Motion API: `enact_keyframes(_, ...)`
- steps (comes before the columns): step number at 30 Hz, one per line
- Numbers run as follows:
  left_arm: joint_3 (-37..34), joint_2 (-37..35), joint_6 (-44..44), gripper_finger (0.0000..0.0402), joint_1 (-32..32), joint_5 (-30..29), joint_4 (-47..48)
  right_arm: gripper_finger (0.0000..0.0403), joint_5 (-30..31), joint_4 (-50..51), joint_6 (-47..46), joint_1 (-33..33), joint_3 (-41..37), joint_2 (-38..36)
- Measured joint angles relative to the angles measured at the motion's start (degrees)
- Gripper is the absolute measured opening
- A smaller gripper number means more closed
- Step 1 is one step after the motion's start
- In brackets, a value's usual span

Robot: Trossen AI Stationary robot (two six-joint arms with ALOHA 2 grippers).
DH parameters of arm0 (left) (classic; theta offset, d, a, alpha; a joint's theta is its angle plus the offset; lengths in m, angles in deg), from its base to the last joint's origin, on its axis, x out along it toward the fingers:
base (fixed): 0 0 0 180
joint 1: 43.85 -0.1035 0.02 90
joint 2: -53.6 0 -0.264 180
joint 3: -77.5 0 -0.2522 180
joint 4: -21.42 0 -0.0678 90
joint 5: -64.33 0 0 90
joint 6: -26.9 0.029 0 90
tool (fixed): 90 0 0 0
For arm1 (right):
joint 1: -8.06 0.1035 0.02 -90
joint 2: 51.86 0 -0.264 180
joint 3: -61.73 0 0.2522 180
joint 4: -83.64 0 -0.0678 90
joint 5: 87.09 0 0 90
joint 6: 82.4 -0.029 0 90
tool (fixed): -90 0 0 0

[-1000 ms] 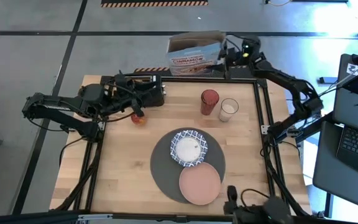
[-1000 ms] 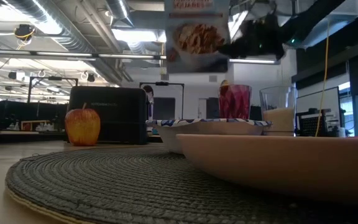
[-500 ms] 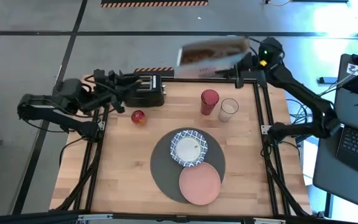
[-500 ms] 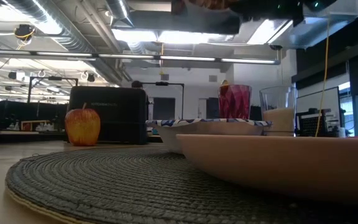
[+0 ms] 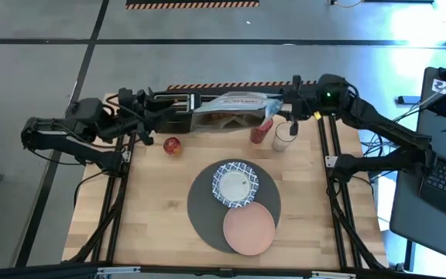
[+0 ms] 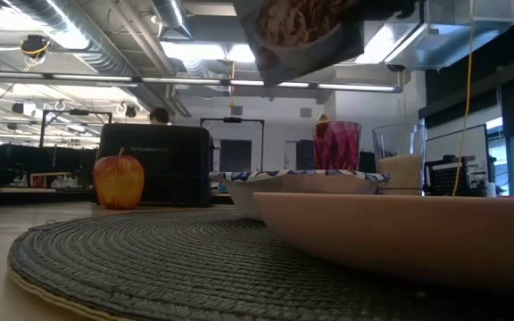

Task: Arrange a breakfast setting
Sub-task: Pour the cereal from the cereal box into the blue patterned bowl

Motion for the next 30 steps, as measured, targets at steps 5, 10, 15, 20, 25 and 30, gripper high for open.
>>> enact_keyframes(5, 0.0, -0.1, -0.2, 0.0174, 0.0, 3.0, -0.3, 0.0127, 2.4, 3.7, -2.2, 1.9, 0.0, -3.3)
enact_keyframes(10, 0.0, -0.2, -0.2, 0.0174, 0.0, 4.7, -0.2, 0.0127, 5.8, 8.8, -5.6, 2.0, 0.0, -8.7)
enact_keyframes(15, 0.0, -0.1, 0.2, 0.0174, 0.0, 7.4, -0.1, 0.0127, 10.6, 15.9, -8.2, 2.0, 0.0, -14.5)
enact_keyframes(20, 0.0, -0.1, 0.2, 0.0174, 0.0, 8.4, 0.5, 0.0127, 12.2, 23.3, -11.5, 2.0, 0.0, -17.9)
enact_keyframes(25, 0.0, -0.1, 0.2, 0.0174, 0.0, 8.4, 1.1, 0.0127, 13.4, 32.4, -11.6, 2.0, -0.1, -18.9)
enact_keyframes(30, 0.0, -0.1, 0.2, 0.0174, 0.0, 8.4, 1.5, 0.0127, 17.8, 32.7, -9.0, 2.0, -0.1, -20.5)
